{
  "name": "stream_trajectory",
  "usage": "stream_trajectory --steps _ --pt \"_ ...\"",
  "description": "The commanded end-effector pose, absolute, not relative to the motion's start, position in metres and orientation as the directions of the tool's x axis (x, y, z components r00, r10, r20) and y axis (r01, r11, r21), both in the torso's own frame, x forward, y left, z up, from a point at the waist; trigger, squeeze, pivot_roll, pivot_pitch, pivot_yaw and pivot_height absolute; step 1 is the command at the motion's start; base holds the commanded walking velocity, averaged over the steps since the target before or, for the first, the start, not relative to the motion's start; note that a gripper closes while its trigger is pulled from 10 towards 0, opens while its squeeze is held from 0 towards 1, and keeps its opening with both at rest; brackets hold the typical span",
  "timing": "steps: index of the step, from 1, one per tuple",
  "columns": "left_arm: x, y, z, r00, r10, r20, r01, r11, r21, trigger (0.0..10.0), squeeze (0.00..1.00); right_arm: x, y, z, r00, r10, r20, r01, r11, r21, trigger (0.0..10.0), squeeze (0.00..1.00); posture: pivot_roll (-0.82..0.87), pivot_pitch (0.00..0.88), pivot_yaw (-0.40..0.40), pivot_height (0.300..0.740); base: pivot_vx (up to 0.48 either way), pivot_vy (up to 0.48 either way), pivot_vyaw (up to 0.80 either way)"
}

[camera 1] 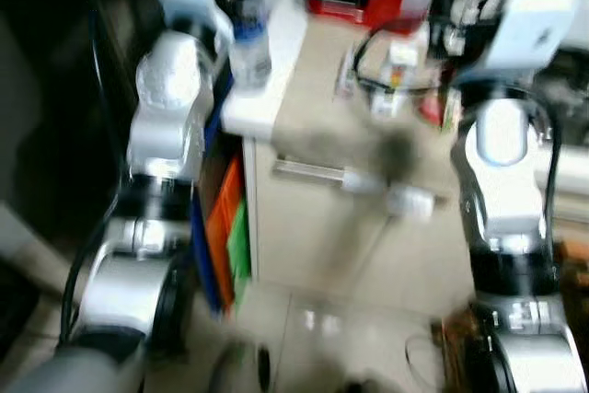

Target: Restocking fridge

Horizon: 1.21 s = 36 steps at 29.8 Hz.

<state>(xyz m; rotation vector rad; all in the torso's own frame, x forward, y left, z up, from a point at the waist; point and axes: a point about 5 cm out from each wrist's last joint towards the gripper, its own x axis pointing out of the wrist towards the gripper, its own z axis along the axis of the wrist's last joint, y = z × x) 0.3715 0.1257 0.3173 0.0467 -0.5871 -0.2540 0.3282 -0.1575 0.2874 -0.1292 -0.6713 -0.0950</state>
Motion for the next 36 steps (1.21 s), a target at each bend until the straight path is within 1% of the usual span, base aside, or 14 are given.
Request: stream_trajectory --steps 1,9,16,18,22,24,25,26,29,31,32,33,34,36 --pt "0.367 0.12 0.329 0.77 -0.282 0.573 0.246 0.959 0.141 10.0 0.0 0.325 -0.159 0.29 0.765 -0.055 0.642 0.145 0.985 -0.088 10.0 0.3 -0.05 0.0 -0.005 0.74 -0.277 0.0 0.0" --pt "0.364 0.119 0.323 0.774 -0.305 0.555 0.271 0.951 0.146 10.0 0.0 0.323 -0.159 0.284 0.775 -0.068 0.628 0.149 0.986 -0.077 10.0 0.3 -0.05 0.0 0.003 0.74 -0.277 0.0 0.0" --pt "0.367 0.122 0.3 0.832 -0.275 0.481 0.258 0.961 0.102 10.0 0.0 0.33 -0.157 0.249 0.883 -0.045 0.467 0.079 0.996 -0.052 10.0 0.29 -0.06 0.0 0.031 0.74 -0.079 0.0 0.0" --pt "0.366 0.122 0.261 0.891 -0.267 0.368 0.275 0.961 0.032 10.0 0.0 0.336 -0.154 0.215 0.95 -0.004 0.313 0.025 0.998 -0.062 10.0 0.29 -0.06 0.0 0.027 0.74 0.0 0.0 0.0" --pt "0.361 0.112 0.208 0.926 -0.323 0.195 0.33 0.944 -0.002 10.0 0.0 0.339 -0.157 0.167 0.993 -0.001 0.115 0.008 0.998 -0.056 10.0 0.29 -0.04 0.0 0.016 0.74 0.0 0.0 0.0" --pt "0.359 0.109 0.16 0.948 -0.319 -0.01 0.32 0.947 0.029 10.0 0.0 0.339 -0.16 0.13 0.999 0.015 -0.037 -0.017 0.998 -0.064 10.0 0.29 -0.05 0.0 0.011 0.74 0.0 0.0 0.0" --pt "0.359 0.109 0.16 0.948 -0.319 -0.01 0.32 0.947 0.029 10.0 0.0 0.339 -0.16 0.13 0.999 0.015 -0.037 -0.017 0.998 -0.064 10.0 0.29 -0.05 0.0 0.011 0.74 0.0 0.0 0.0" --pt "0.358 0.111 0.134 0.944 -0.285 -0.164 0.301 0.95 0.084 10.0 0.0 0.337 -0.164 0.115 0.996 0.012 -0.088 -0.017 0.998 -0.059 10.0 0.29 -0.05 0.0 0.012 0.74 0.0 0.0 0.0" --pt "0.344 0.113 0.075 0.858 -0.268 -0.438 0.306 0.952 0.016 10.0 0.0 0.327 -0.17 0.065 0.955 0.04 -0.295 -0.055 0.997 -0.044 10.0 0.3 -0.04 0.0 0.012 0.74 0.0 0.0 0.0" --pt "0.338 0.115 0.058 0.829 -0.247 -0.502 0.276 0.961 -0.018 10.0 0.0 0.321 -0.173 0.047 0.926 0.031 -0.376 -0.037 0.999 -0.009 10.0 0.3 -0.04 0.0 0.011 0.74 0.0 0.0 0.0" --pt "0.303 0.132 0.0 0.691 -0.141 -0.709 0.152 0.987 -0.049 10.0 0.0 0.29 -0.171 -0.006 0.775 0.05 -0.629 -0.053 0.998 0.014 10.0 0.3 -0.03 0.0 0.006 0.74 0.0 0.0 0.0" --pt "0.303 0.132 0.0 0.691 -0.141 -0.709 0.152 0.987 -0.049 10.0 0.0 0.29 -0.171 -0.006 0.775 0.05 -0.629 -0.053 0.998 0.014 10.0 0.3 -0.03 0.0 0.006 0.74 0.0 0.0 0.0" --pt "0.275 0.144 -0.029 0.596 -0.083 -0.798 0.087 0.996 -0.038 10.0 0.0 0.27 -0.167 -0.03 0.674 0.074 -0.735 -0.11 0.994 -0.001 10.0 0.3 -0.03 0.0 0.008 0.74 0.0 0.0 0.0" --pt "0.254 0.154 -0.046 0.535 -0.026 -0.844 0.042 0.999 -0.004 10.0 0.0 0.257 -0.169 -0.041 0.626 0.057 -0.778 -0.132 0.991 -0.033 10.0 0.3 -0.04 0.0 0.007 0.74 0.0 0.0 0.0"
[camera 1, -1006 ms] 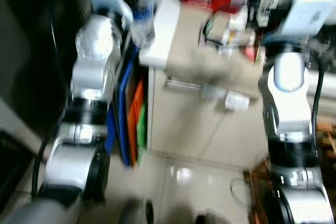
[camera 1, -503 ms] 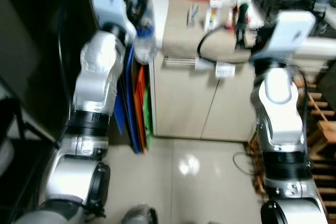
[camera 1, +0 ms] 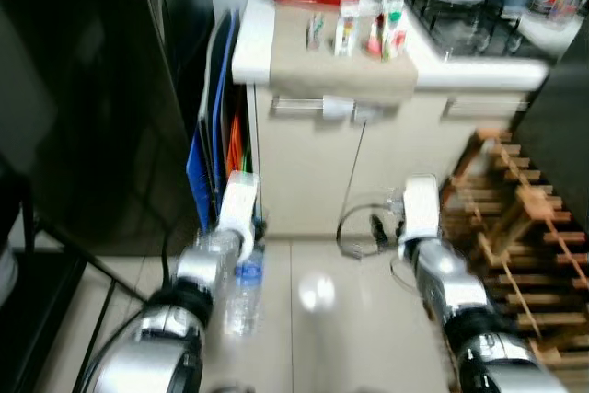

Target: Restocking fridge

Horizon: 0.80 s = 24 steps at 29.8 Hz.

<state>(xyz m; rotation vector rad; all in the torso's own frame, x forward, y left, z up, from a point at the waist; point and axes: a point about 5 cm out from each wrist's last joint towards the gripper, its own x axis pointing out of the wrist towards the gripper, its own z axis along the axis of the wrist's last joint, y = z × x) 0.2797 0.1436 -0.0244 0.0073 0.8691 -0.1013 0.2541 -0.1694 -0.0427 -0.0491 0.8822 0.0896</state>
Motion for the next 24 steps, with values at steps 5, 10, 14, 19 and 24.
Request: stream_trajectory --steps 5,10,14,19,24 --pt "0.216 0.158 -0.071 0.418 0.011 -0.908 0.058 0.998 0.039 10.0 0.0 0.225 -0.174 -0.064 0.497 0.015 -0.868 -0.178 0.98 -0.085 10.0 0.3 -0.07 0.0 0.017 0.74 0.0 0.0 0.0" --pt "0.209 0.149 -0.075 0.383 -0.014 -0.923 -0.102 0.993 -0.057 10.0 0.0 0.214 -0.171 -0.071 0.446 0.058 -0.893 -0.151 0.988 -0.012 10.0 0.3 -0.06 0.0 0.0 0.74 0.0 0.0 0.0" --pt "0.205 0.165 -0.076 0.375 0.044 -0.926 -0.263 0.963 -0.061 10.0 0.0 0.211 -0.173 -0.073 0.443 0.045 -0.896 -0.124 0.992 -0.011 10.0 0.3 -0.07 0.0 0.002 0.74 0.0 0.0 0.0" --pt "0.2 0.18 -0.078 0.377 0.089 -0.922 -0.321 0.946 -0.04 10.0 0.0 0.215 -0.179 -0.07 0.464 0.021 -0.885 -0.161 0.985 -0.062 10.0 0.3 -0.06 0.0 -0.033 0.74 0.0 0.0 0.0" --pt "0.188 0.179 -0.084 0.338 0.096 -0.936 -0.359 0.933 -0.034 10.0 0.0 0.217 -0.183 -0.069 0.475 0.005 -0.88 -0.192 0.976 -0.098 10.0 0.29 -0.04 0.0 -0.069 0.74 0.0 0.0 0.0"
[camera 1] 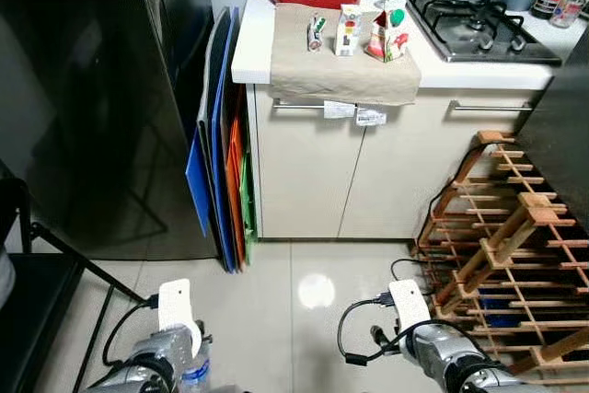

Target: Restocking fridge

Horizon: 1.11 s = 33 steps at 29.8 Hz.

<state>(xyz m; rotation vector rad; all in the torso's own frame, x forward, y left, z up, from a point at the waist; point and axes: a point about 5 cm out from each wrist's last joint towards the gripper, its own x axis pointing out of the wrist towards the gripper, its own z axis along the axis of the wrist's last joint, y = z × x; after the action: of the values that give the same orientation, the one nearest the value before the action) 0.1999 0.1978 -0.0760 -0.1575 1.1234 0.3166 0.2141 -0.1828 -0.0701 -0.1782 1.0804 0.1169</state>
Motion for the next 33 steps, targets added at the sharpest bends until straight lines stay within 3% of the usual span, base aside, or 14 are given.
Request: stream_trajectory --steps 1,12,22,33 --pt "0.185 0.178 -0.086 0.329 0.091 -0.94 -0.356 0.934 -0.034 10.0 0.0 0.217 -0.183 -0.069 0.477 0.006 -0.879 -0.187 0.978 -0.094 10.0 0.29 -0.04 0.0 -0.071 0.74 0.0 0.0 0.0" --pt "0.181 0.17 -0.088 0.325 0.069 -0.943 -0.302 0.953 -0.035 10.0 0.0 0.208 -0.168 -0.076 0.469 0.03 -0.883 -0.166 0.985 -0.055 10.0 0.29 -0.03 0.0 -0.064 0.74 0.0 0.0 0.0" --pt "0.179 0.167 -0.09 0.326 0.052 -0.944 -0.318 0.946 -0.057 10.0 0.0 0.198 -0.187 -0.078 0.454 0.001 -0.891 -0.136 0.988 -0.067 10.0 0.3 -0.03 0.0 -0.075 0.74 0.0 0.0 0.0" --pt "0.181 0.167 -0.089 0.334 0.053 -0.941 -0.295 0.954 -0.051 10.0 0.0 0.201 -0.192 -0.076 0.455 -0.004 -0.891 -0.124 0.99 -0.068 10.0 0.3 -0.02 0.0 -0.077 0.74 0.0 0.0 0.0"
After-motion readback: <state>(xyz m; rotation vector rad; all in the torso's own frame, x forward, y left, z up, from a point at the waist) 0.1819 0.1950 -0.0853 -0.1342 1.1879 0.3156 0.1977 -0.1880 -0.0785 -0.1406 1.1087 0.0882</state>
